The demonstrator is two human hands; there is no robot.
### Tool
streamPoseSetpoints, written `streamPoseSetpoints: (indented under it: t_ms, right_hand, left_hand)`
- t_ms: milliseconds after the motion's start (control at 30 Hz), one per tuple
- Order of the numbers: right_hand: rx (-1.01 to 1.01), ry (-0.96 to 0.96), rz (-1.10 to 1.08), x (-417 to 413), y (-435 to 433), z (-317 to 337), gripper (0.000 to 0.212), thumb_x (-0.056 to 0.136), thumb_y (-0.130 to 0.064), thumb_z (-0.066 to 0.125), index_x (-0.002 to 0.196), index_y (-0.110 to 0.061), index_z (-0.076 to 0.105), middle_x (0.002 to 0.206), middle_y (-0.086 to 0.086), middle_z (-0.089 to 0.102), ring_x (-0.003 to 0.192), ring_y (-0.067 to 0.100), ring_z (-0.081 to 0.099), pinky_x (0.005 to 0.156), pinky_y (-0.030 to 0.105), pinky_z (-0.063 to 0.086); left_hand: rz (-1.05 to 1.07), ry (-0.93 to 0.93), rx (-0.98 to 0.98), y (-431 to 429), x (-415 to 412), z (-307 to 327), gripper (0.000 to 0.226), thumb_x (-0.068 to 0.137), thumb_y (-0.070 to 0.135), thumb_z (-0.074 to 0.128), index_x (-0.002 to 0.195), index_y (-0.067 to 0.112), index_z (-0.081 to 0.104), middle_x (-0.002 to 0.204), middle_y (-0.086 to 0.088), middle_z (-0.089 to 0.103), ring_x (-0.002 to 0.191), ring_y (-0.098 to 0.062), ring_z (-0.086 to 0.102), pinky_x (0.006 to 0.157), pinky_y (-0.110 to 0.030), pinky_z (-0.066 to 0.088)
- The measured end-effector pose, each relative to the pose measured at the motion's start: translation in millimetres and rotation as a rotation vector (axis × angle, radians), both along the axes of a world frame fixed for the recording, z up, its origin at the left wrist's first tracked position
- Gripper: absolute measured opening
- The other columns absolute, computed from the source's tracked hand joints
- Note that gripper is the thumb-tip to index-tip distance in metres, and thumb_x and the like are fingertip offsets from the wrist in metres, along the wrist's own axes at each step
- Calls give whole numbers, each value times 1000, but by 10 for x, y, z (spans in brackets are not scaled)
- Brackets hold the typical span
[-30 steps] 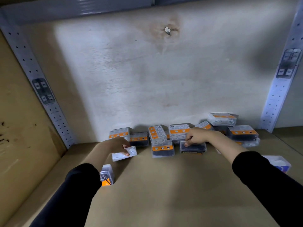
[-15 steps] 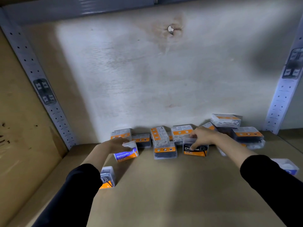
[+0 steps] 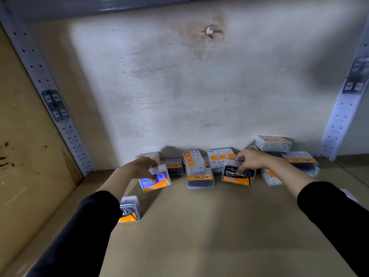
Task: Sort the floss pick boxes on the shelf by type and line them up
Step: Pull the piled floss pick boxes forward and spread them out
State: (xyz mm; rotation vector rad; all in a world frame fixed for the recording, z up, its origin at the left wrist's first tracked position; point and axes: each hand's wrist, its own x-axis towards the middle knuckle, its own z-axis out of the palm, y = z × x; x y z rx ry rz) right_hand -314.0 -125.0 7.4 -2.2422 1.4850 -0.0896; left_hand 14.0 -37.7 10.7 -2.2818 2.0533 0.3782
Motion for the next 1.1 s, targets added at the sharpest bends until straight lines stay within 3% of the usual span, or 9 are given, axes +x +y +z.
streamPoseSetpoints:
  t_ms: [200, 367, 500, 567, 667, 867, 1033, 1100]
  right_hand:
    - [-10, 15, -8, -68, 228, 295, 39, 68, -19, 79, 104, -10, 68, 96, 4, 66, 87, 16, 56, 64, 24, 40]
    - [-39, 44, -12, -181, 465, 539, 32, 66, -16, 79, 96, -11, 70, 105, 10, 71, 93, 25, 64, 80, 34, 49]
    - [-51, 46, -19, -312, 704, 727, 39, 68, -15, 78, 104, -6, 68, 107, 11, 70, 89, 20, 60, 78, 28, 44]
    - [-49, 44, -29, -394, 818, 797, 39, 68, -15, 78, 105, -6, 67, 109, 12, 69, 92, 22, 61, 83, 31, 47]
    - [-42, 32, -55, -528, 968, 850, 39, 68, -12, 78, 105, -5, 67, 109, 13, 69, 92, 24, 62, 85, 33, 47]
    - [-28, -12, -120, -783, 1218, 853, 37, 69, -8, 77, 104, -2, 67, 102, 13, 67, 89, 21, 57, 77, 25, 38]
    - [-42, -25, -145, -905, 1318, 831, 43, 69, -8, 77, 110, -2, 64, 115, 15, 65, 106, 30, 60, 90, 32, 45]
    - [-42, -28, -149, -925, 1338, 833, 44, 69, -7, 77, 110, -1, 64, 115, 15, 65, 105, 30, 60, 96, 34, 44]
  left_hand:
    - [-19, 30, 12, 158, -110, 274, 54, 76, 25, 73, 126, 13, 55, 130, -6, 58, 120, -22, 52, 97, -28, 39]
    - [-34, 2, 35, 404, -273, 524, 56, 77, 26, 72, 128, 13, 54, 133, -6, 56, 122, -24, 52, 105, -34, 40]
    - [-76, -24, 35, 615, -387, 666, 53, 76, 29, 74, 124, 14, 58, 128, -6, 60, 113, -22, 56, 95, -29, 42]
    - [-90, -25, 33, 727, -464, 730, 61, 67, 36, 76, 121, 13, 60, 125, -7, 62, 111, -23, 57, 89, -26, 40]
    - [-94, -10, 28, 860, -553, 806, 73, 55, 43, 72, 121, 13, 59, 125, -5, 63, 114, -22, 57, 94, -27, 41]
    - [-132, -12, 5, 1006, -685, 890, 51, 75, 30, 74, 121, 12, 59, 127, -5, 61, 107, -19, 56, 94, -27, 39]
    - [-151, -18, -3, 1088, -779, 909, 50, 78, 28, 72, 122, 10, 58, 128, -6, 60, 117, -22, 55, 101, -30, 39]
    - [-155, -25, -7, 1122, -801, 932, 51, 78, 27, 72, 123, 9, 57, 129, -7, 60, 118, -23, 55, 101, -31, 40]
